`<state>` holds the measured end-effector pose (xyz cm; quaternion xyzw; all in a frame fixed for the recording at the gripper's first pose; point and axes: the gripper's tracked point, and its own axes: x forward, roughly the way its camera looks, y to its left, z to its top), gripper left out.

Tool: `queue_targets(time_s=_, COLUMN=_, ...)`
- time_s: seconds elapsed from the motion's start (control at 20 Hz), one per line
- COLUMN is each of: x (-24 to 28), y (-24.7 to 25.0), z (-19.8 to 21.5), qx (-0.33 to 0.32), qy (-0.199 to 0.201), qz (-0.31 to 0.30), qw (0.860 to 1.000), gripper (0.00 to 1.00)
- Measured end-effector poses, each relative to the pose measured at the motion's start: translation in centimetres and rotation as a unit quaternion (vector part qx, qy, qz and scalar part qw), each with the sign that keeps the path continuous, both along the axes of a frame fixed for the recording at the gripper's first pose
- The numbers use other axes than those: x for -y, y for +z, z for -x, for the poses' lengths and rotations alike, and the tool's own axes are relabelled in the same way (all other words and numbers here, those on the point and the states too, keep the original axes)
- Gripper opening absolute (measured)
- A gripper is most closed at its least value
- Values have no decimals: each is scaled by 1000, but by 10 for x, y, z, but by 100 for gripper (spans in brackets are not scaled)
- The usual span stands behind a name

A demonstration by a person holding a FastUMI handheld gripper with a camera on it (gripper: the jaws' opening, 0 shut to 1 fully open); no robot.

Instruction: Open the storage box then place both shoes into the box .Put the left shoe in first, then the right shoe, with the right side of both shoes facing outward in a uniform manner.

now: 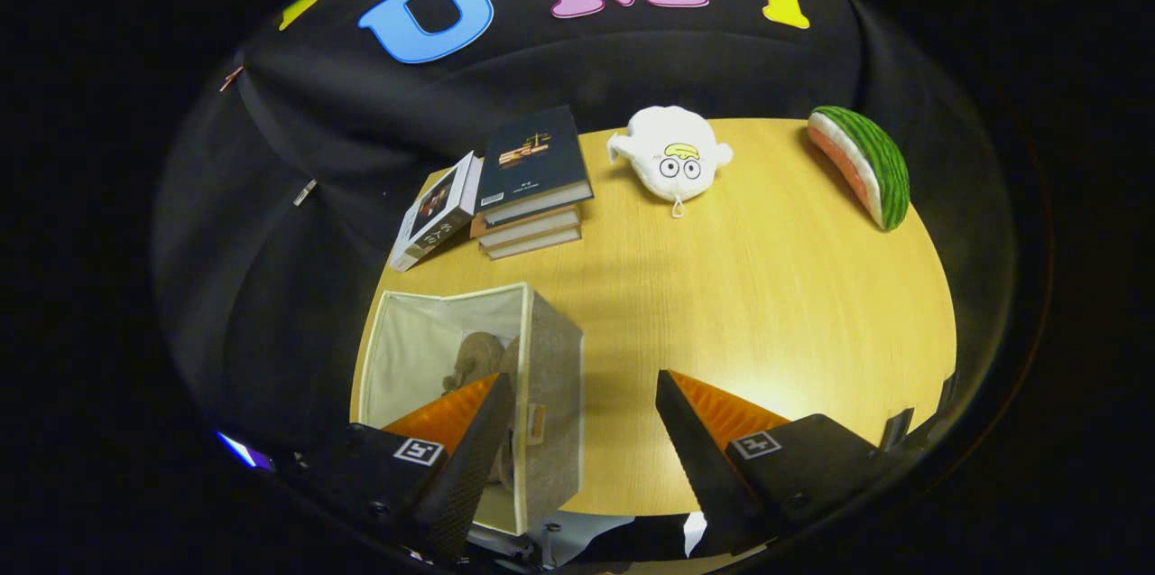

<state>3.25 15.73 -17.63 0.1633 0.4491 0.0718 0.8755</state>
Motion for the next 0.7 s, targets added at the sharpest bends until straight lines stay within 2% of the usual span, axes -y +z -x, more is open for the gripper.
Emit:
queue_targets(time_s=0.35, x=69, y=16, z=-24, qx=91, qy=-38, qz=34, qw=994, gripper=99)
queue_targets(time_s=0.7, x=137, y=67, z=-42, qx=208, qy=-62, qz=81, qw=973, gripper=99)
